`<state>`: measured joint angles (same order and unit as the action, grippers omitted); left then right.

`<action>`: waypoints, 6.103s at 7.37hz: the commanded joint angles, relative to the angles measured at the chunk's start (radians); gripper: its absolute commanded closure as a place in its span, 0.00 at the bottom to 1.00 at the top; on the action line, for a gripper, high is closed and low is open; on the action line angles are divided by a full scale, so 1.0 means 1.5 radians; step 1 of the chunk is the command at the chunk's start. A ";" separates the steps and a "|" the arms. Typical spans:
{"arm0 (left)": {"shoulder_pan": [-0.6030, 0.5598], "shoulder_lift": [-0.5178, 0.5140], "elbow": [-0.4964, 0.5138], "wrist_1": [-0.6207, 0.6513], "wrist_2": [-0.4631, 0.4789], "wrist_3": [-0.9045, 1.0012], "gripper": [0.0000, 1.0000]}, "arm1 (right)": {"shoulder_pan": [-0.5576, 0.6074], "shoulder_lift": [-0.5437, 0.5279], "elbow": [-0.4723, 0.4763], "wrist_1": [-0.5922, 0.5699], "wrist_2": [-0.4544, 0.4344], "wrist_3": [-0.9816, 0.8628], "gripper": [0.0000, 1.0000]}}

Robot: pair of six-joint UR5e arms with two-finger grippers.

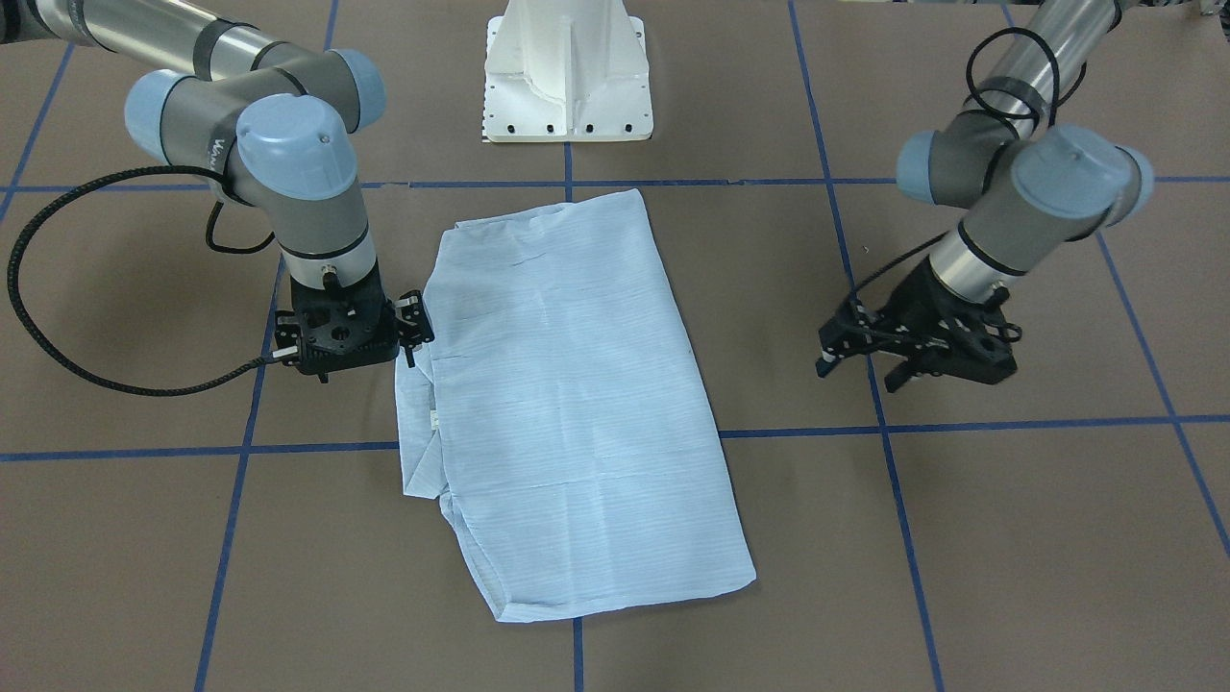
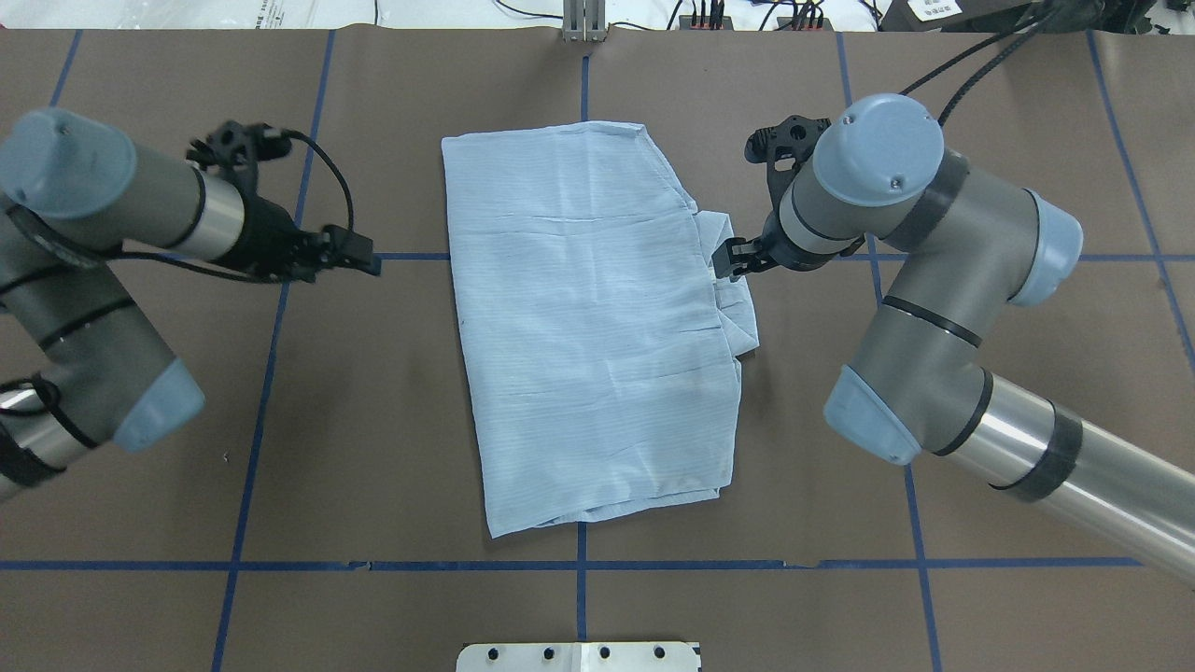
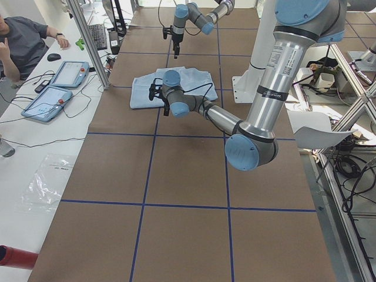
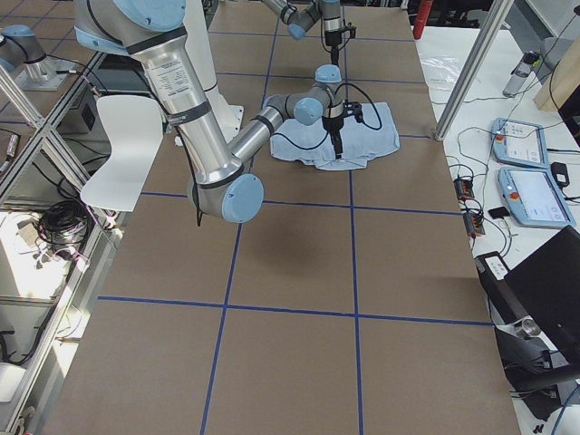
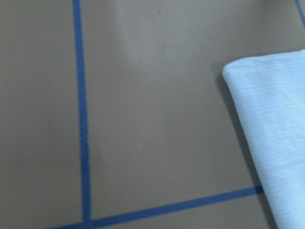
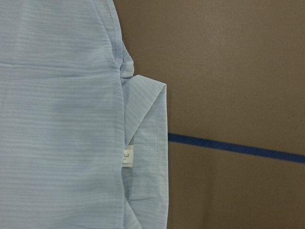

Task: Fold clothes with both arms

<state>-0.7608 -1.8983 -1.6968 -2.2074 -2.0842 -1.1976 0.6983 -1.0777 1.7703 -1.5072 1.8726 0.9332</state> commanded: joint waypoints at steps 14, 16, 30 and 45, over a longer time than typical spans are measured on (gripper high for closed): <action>0.325 -0.080 -0.073 0.226 0.212 -0.259 0.35 | -0.029 -0.028 0.048 0.021 0.006 0.066 0.00; 0.331 -0.081 -0.073 0.225 0.212 -0.260 0.44 | -0.029 -0.028 0.048 0.021 0.005 0.067 0.00; 0.329 -0.079 -0.085 0.227 0.214 -0.300 1.00 | -0.311 -0.053 0.085 0.011 -0.209 0.786 0.06; 0.329 -0.081 -0.086 0.226 0.214 -0.299 1.00 | -0.325 -0.013 0.052 -0.057 -0.234 0.790 0.19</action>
<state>-0.2669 -2.0185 -1.8241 -1.8680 -1.7626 -1.6461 0.2119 -1.0966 1.8497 -1.5917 1.5275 2.1184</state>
